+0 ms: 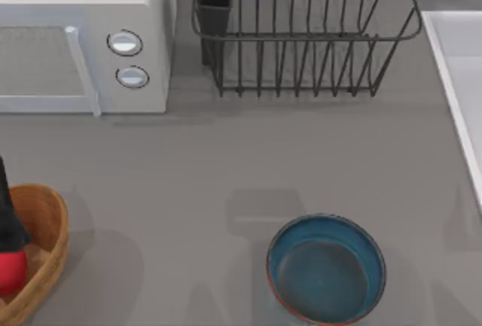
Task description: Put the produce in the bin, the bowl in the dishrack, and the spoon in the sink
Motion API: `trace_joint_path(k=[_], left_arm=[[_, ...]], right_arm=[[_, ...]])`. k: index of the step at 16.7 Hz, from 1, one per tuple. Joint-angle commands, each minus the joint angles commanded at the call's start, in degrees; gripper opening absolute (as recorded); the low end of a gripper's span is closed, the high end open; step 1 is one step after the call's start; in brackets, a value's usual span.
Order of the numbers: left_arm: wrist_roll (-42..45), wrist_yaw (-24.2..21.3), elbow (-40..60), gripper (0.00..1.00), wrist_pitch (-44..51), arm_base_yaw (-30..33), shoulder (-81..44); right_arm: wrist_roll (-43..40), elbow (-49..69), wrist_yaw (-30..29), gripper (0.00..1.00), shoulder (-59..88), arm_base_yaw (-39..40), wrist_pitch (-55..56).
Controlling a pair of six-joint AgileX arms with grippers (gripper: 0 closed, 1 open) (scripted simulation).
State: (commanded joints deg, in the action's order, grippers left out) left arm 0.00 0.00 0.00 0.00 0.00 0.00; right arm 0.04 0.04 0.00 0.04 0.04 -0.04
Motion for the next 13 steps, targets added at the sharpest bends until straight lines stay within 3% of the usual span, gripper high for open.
trace_joint_path(k=[6, 13], left_arm=[[0.0, 0.0, 0.0, 1.0, 0.0, 0.0, 0.0], [0.0, 0.0, 0.0, 1.0, 0.0, 0.0, 0.0]], right_arm=[[8.8, 11.9, -0.3, 1.0, 12.8, 11.0, -10.6], [26.0, 38.4, -0.4, 1.0, 50.2, 30.0, -36.7]])
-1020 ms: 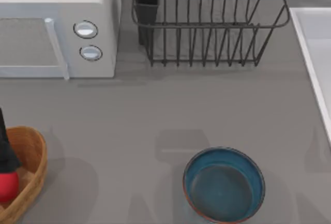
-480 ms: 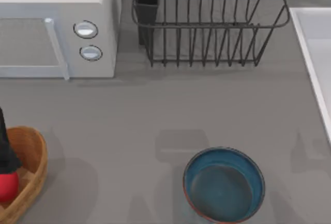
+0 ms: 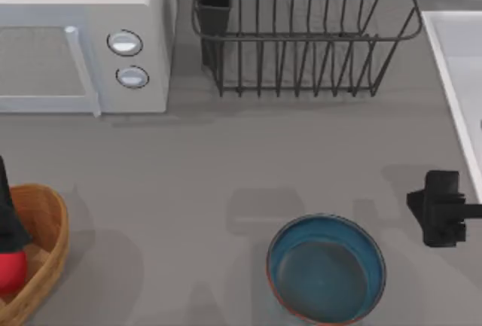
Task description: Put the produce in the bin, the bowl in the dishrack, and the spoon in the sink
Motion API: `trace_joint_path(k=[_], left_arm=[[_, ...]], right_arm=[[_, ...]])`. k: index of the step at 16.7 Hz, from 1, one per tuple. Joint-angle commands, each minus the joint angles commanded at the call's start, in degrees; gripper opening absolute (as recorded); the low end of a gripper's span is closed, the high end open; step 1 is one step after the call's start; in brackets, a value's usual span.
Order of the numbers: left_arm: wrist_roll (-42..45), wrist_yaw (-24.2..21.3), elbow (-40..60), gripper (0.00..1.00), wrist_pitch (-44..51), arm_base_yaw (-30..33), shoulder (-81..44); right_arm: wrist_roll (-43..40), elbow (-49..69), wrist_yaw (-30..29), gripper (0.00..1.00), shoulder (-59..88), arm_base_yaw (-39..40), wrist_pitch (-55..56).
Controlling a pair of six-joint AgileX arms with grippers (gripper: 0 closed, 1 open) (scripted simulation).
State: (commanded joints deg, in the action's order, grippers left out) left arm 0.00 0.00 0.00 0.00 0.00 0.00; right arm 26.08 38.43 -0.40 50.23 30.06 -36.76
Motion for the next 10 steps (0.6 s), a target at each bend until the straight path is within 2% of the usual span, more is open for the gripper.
trace_joint_path(k=[5, 10], left_arm=[[0.0, 0.0, 0.0, 1.0, 0.0, 0.0, 0.0], [0.0, 0.0, 0.0, 1.0, 0.0, 0.0, 0.0]], right_arm=[[8.4, 17.6, 0.3, 1.0, 23.9, 6.7, -18.1], [11.9, 29.3, 0.4, 1.0, 39.1, 7.9, -29.3]])
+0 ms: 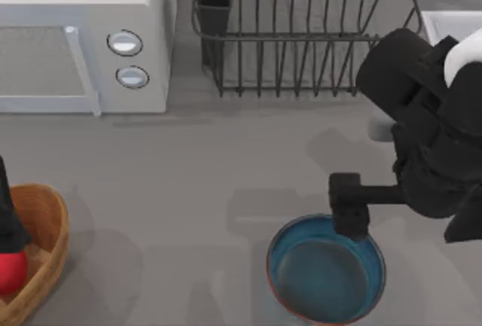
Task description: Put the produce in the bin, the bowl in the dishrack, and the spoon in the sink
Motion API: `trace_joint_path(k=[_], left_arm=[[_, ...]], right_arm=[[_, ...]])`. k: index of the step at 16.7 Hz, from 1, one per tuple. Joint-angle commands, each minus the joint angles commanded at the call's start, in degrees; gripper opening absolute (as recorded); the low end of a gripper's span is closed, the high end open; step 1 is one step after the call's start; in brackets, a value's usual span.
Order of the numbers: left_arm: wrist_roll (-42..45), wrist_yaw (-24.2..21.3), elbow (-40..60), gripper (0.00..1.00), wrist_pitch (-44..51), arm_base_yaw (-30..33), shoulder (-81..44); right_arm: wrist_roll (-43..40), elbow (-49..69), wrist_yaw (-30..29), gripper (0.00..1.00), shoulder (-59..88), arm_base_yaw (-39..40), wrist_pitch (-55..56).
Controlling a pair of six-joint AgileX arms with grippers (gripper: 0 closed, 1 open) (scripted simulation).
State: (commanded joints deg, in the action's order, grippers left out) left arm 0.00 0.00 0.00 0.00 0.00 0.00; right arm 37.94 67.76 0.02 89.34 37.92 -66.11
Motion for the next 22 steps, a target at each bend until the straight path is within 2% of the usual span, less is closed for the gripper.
trace_joint_path(k=[9, 17, 22], left_arm=[[0.0, 0.0, 0.0, 1.0, 0.0, 0.0, 0.0], [0.0, 0.0, 0.0, 1.0, 0.0, 0.0, 0.0], [0.0, 0.0, 0.0, 1.0, 0.0, 0.0, 0.0]], right_arm=[[0.3, 1.1, 0.0, 1.0, 2.6, -0.3, -1.0], [0.6, -11.7, 0.0, 1.0, 9.0, -0.1, 18.9], [0.7, -13.6, 0.0, 1.0, 10.1, 0.0, 21.4]])
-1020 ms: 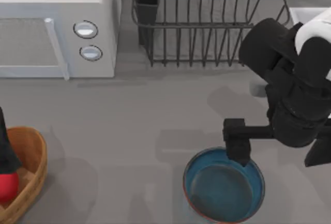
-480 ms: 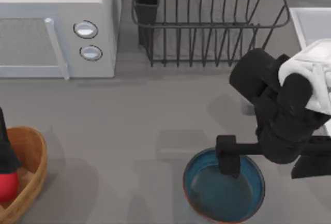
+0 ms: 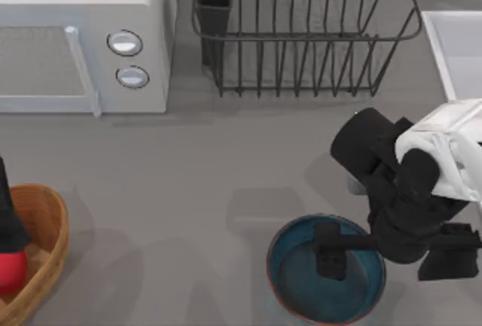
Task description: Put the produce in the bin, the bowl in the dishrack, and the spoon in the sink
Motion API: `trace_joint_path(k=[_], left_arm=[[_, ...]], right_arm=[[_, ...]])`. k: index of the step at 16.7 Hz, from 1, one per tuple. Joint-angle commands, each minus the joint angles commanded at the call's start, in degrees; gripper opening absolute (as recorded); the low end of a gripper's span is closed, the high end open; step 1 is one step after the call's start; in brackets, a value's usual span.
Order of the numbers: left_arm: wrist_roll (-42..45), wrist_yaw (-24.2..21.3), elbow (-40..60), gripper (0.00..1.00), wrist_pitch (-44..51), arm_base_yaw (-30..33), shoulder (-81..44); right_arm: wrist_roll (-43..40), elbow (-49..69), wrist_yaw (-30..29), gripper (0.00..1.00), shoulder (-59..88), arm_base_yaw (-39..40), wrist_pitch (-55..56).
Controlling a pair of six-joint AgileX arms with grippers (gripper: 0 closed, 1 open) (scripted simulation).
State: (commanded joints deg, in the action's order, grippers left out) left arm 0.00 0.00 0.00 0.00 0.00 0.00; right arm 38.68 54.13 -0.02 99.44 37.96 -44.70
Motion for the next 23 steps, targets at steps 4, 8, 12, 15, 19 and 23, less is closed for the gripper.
trace_joint_path(k=[4, 8, 12, 15, 19, 23], left_arm=[[0.0, 0.0, 0.0, 1.0, 0.0, 0.0, 0.0], [0.0, 0.0, 0.0, 1.0, 0.0, 0.0, 0.0], [0.0, 0.0, 0.0, 1.0, 0.0, 0.0, 0.0], [0.0, 0.0, 0.0, 1.0, 0.0, 0.0, 0.0], [0.0, 0.0, 0.0, 1.0, 0.0, 0.0, 0.0], [0.0, 0.0, 0.0, 1.0, 0.0, 0.0, 0.0]], right_arm=[[0.0, 0.0, 0.0, 0.77, 0.0, 0.0, 0.0], [0.0, 0.0, 0.0, 0.47, 0.0, 0.0, 0.0], [0.0, 0.0, 0.0, 0.17, 0.0, 0.0, 0.0], [0.0, 0.0, 0.0, 0.0, 0.0, 0.0, 0.0], [0.0, 0.0, 0.0, 0.0, 0.0, 0.0, 0.0], [0.0, 0.1, 0.0, 0.0, -0.1, 0.0, -0.1]])
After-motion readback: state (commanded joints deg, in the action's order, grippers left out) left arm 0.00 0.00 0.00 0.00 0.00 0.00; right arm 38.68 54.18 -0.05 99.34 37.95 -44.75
